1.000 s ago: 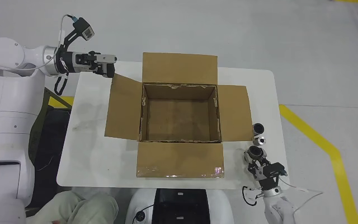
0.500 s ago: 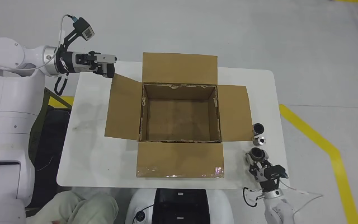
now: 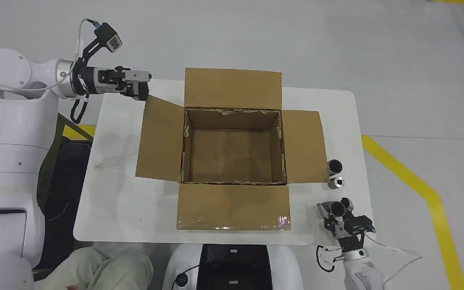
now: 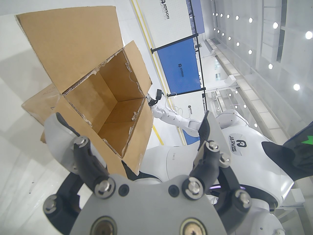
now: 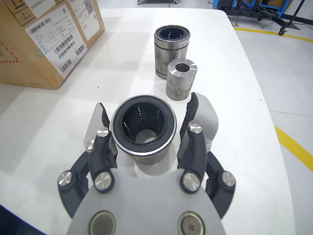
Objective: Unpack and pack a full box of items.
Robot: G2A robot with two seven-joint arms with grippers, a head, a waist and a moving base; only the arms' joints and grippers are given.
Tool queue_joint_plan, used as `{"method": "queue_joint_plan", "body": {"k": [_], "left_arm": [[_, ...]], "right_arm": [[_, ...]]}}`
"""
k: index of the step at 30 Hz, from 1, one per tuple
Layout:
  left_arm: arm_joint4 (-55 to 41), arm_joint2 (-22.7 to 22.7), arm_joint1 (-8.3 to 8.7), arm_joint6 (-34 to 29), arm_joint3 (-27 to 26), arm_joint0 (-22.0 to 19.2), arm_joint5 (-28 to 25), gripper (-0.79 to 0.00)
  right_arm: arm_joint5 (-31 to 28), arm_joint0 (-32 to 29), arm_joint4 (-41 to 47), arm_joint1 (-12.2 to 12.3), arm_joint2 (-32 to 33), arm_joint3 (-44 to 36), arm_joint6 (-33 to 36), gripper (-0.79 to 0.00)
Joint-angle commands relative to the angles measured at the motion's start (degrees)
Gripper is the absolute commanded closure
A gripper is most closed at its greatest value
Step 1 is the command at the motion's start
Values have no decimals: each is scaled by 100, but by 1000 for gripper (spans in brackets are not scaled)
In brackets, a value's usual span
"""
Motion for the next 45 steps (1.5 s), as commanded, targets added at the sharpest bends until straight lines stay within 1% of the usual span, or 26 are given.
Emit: {"method": "queue_joint_plan", "body": {"k": [1, 2, 4, 10, 16, 20, 23, 24, 25, 32, 38, 41, 45], "left_arm": [[0, 0, 0, 0, 0, 0, 0, -785], [0, 0, 0, 0, 0, 0, 0, -785], [0, 0, 0, 0, 0, 0, 0, -785], [0, 0, 0, 0, 0, 0, 0, -785], [0, 0, 0, 0, 0, 0, 0, -785], [0, 0, 0, 0, 0, 0, 0, -785], [0, 0, 0, 0, 0, 0, 0, -785], [0, 0, 0, 0, 0, 0, 0, -785], [0, 0, 0, 0, 0, 0, 0, -785], [0, 0, 0, 0, 0, 0, 0, -785], [0, 0, 0, 0, 0, 0, 0, -785], [0, 0, 0, 0, 0, 0, 0, -785], [0, 0, 0, 0, 0, 0, 0, -785]], "right_arm": [[12, 69, 68, -4, -5, 2, 196, -653], [25, 110, 88, -5, 0, 1, 255, -671], [22, 185, 119, -5, 7, -9, 358, -680], [2, 352, 214, -2, 60, -49, 544, -683], [-21, 544, 317, -9, 74, 52, 579, -680], [-64, 568, 328, -9, 82, 86, 528, -708], [-98, 404, 291, -1, 114, -4, 429, -751], [-106, 320, 280, 3, 130, -48, 397, -751], [-114, 226, 270, 7, 150, -111, 365, -785], [-48, -554, 178, 43, 372, -856, 314, -785], [-22, -1136, 128, 80, 641, -1644, 629, -785], [37, -1183, 107, 90, 737, -1814, 848, -785], [-9, -942, 157, 92, 719, -1650, 1147, -785]]}}
